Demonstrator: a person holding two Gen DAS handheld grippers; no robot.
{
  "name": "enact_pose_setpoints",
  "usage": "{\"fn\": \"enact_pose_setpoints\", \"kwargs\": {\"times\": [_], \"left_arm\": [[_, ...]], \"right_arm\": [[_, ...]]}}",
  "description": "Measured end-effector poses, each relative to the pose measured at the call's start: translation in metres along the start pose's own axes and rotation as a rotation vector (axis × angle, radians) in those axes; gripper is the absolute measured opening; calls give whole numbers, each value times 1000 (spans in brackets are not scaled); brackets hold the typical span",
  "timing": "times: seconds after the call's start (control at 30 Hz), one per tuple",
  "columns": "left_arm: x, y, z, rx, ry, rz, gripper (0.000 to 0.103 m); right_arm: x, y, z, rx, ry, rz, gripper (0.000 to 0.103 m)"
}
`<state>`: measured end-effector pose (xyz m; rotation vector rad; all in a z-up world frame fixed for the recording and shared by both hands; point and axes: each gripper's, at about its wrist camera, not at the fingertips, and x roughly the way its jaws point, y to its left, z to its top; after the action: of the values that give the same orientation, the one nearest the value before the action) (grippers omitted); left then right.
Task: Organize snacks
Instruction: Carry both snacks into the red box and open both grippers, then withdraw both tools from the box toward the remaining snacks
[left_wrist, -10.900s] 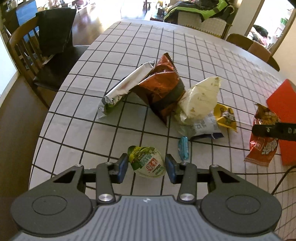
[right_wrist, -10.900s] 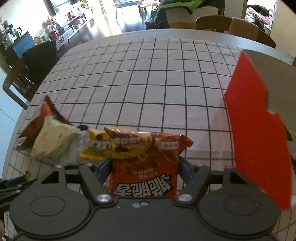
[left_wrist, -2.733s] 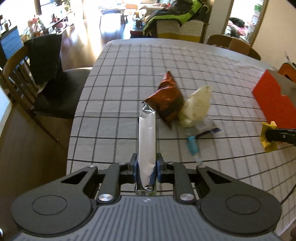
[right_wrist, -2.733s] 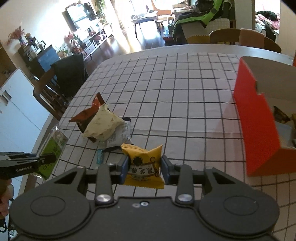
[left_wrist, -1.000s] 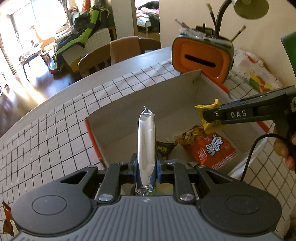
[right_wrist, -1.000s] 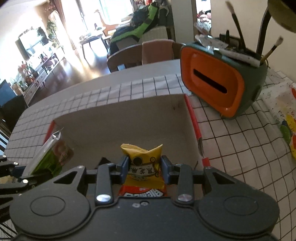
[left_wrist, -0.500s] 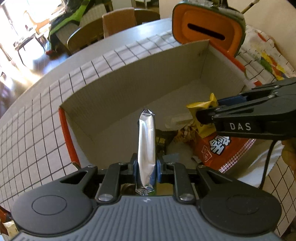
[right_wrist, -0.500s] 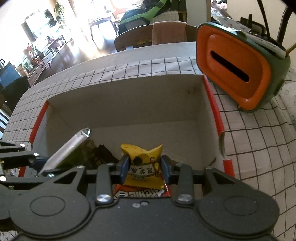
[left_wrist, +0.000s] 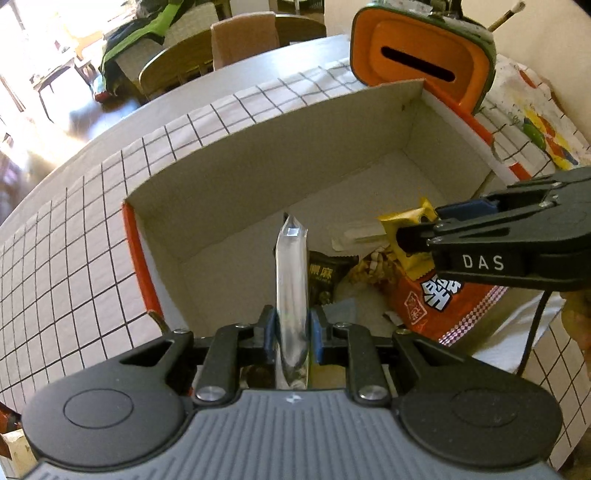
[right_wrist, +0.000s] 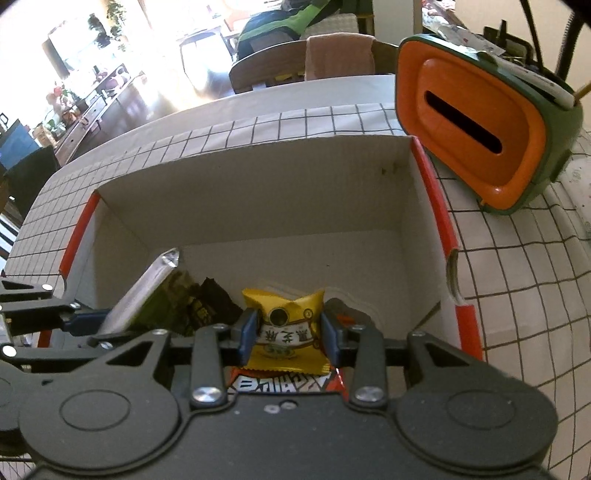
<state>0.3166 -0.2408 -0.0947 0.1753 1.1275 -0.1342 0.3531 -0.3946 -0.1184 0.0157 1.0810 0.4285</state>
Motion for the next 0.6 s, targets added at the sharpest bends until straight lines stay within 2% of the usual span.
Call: {"fn": "enact_pose_setpoints", "kwargs": {"times": [0.23,0.6], "left_arm": [[-21,5,-7,-28,-43,-25,25],[-57,20,-32,-49,-118,-65,34]], "right_arm": [[-13,3,-5,-2,-18,-1,39],[-46,29,-17,-28,-63,17,41]]}}
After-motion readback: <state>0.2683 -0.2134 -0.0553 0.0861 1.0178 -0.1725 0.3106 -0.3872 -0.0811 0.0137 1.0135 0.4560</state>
